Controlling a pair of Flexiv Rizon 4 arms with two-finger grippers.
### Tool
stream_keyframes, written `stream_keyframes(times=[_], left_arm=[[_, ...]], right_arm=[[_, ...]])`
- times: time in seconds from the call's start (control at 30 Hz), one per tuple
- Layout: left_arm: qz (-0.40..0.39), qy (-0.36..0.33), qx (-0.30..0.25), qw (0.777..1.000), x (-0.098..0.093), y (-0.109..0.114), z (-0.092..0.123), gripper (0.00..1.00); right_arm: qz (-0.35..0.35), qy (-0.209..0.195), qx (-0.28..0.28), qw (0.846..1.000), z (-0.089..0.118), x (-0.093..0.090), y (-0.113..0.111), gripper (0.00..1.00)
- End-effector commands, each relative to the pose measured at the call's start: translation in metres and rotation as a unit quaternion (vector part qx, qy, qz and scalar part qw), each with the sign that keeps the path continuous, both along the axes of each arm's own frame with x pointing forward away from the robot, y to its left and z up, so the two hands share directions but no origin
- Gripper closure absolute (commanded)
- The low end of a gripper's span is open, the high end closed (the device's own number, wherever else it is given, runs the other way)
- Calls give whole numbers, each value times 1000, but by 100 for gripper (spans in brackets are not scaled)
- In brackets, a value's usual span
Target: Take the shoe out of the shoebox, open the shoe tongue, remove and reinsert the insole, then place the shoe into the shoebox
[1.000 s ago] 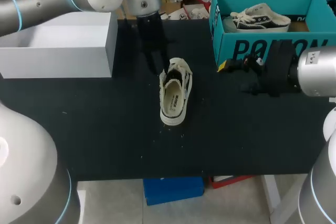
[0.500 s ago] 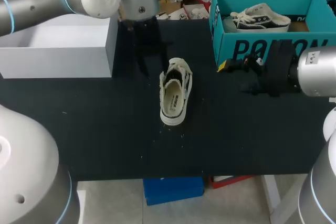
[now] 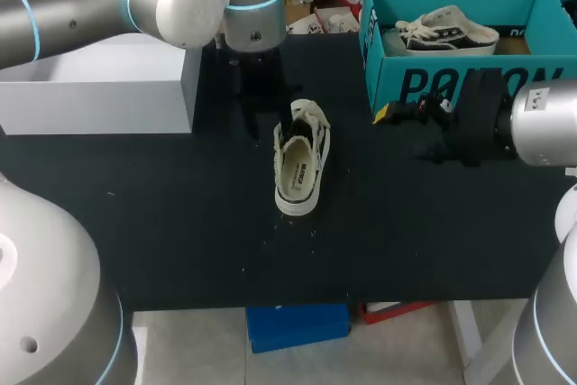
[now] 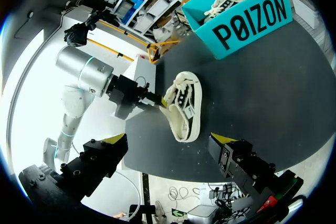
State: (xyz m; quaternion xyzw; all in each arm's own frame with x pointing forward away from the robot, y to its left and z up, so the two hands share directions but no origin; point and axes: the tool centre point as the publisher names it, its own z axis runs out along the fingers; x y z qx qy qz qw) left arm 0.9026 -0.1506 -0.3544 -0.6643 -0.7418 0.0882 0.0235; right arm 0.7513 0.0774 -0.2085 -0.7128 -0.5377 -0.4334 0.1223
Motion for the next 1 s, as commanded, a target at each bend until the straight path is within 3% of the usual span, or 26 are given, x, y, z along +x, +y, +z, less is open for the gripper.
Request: stream_keyframes(times=[0.03, 0.33, 1.0], left_arm=[[1, -12, -6, 1000, -4, 1, -8, 51], [-21, -51, -1, 998, -4, 1, -24, 51], [-81, -54, 1, 995, 12, -4, -53, 53]], right_arm=[[0, 0, 0, 1000, 0, 0, 0, 0], [0, 0, 0, 1000, 0, 0, 0, 0], [0, 0, 0, 1000, 0, 0, 0, 0]])
